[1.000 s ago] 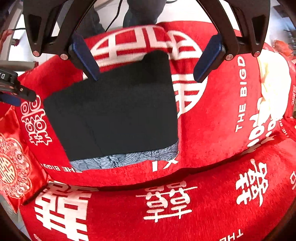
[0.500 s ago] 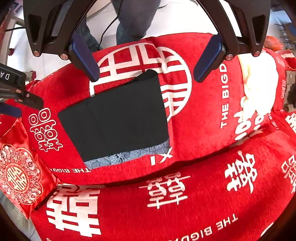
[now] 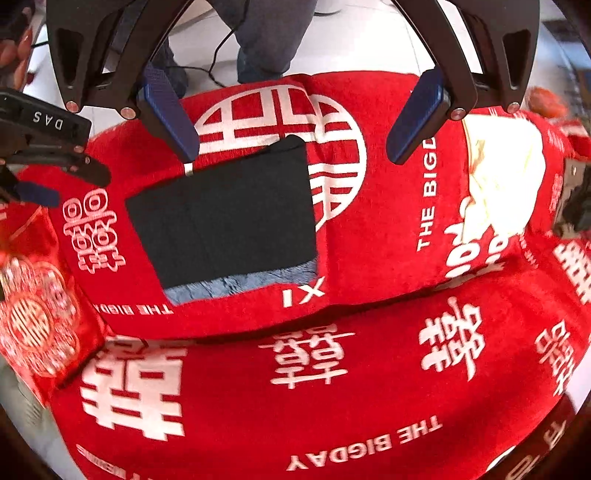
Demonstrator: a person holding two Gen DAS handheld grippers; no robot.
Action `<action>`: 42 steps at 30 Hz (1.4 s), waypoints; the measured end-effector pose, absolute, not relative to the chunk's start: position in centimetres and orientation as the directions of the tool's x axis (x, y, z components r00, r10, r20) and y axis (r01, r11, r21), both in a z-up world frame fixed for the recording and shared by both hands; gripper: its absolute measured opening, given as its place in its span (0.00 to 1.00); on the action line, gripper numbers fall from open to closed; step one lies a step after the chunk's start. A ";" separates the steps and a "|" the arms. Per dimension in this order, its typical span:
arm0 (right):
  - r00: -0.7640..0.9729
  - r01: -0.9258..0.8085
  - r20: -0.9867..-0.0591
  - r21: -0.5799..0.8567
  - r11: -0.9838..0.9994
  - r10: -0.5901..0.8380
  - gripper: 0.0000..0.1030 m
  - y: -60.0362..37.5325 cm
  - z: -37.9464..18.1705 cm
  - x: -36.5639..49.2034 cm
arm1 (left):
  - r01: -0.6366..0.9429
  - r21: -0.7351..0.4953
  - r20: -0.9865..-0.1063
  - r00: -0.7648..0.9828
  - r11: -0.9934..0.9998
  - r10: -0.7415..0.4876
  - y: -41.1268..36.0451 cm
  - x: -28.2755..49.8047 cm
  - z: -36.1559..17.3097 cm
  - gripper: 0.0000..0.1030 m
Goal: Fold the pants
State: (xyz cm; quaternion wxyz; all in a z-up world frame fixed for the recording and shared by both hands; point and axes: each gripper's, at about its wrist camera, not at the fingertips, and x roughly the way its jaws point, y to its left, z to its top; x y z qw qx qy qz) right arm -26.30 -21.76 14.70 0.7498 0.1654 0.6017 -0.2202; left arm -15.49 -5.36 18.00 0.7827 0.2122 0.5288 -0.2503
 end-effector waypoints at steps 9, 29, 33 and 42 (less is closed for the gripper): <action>0.163 0.507 -0.981 -0.008 0.862 -0.106 0.79 -25.3 17.5 -27.8 | 0.572 0.018 -0.959 0.241 0.820 -0.147 -9.6 -16.9 19.2 0.99; 0.139 0.455 -0.985 -0.026 0.890 -0.100 0.79 -25.2 17.1 -28.0 | 0.537 0.041 -0.968 0.232 0.843 -0.100 -9.8 -18.6 18.4 0.99; 0.152 0.460 -0.983 -0.018 0.888 -0.099 0.79 -25.1 17.5 -27.9 | 0.540 0.050 -0.963 0.249 0.840 -0.103 -9.7 -18.5 18.8 0.99; 0.166 0.454 -0.980 -0.021 0.891 -0.108 0.79 -24.5 17.8 -27.8 | 0.544 0.062 -0.957 0.269 0.837 -0.104 -9.4 -18.5 19.3 0.99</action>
